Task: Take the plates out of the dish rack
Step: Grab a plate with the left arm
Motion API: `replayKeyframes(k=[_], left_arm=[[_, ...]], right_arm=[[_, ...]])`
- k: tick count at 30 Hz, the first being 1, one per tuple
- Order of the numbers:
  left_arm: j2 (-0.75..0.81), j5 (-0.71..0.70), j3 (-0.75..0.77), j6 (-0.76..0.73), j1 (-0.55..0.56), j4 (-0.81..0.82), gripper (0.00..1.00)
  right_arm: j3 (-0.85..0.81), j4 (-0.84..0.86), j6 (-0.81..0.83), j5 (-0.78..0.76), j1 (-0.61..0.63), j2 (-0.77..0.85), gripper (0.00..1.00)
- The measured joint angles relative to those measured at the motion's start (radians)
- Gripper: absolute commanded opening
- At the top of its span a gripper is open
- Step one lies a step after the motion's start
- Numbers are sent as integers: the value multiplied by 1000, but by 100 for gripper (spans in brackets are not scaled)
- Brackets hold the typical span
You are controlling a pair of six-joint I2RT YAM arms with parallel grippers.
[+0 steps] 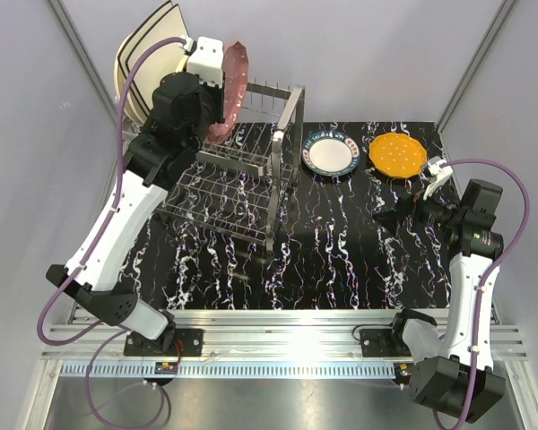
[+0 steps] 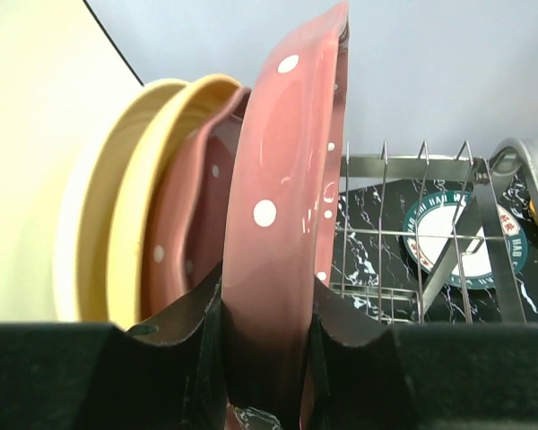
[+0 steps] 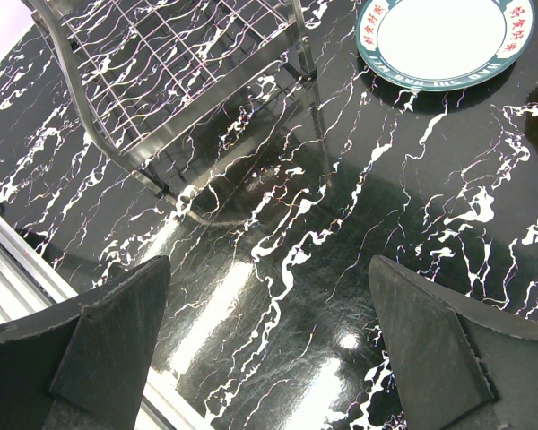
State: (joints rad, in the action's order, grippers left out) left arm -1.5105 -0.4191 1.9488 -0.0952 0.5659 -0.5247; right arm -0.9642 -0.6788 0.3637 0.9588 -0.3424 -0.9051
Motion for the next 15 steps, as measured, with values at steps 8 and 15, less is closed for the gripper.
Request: replayKeyframes(k=[8, 15], left_arm=[[30, 6, 0, -9, -3, 26, 0], [58, 35, 9, 24, -3, 26, 0]], right_arm=[[0, 0, 0, 0, 0, 0, 100], [0, 0, 0, 0, 0, 0, 100]])
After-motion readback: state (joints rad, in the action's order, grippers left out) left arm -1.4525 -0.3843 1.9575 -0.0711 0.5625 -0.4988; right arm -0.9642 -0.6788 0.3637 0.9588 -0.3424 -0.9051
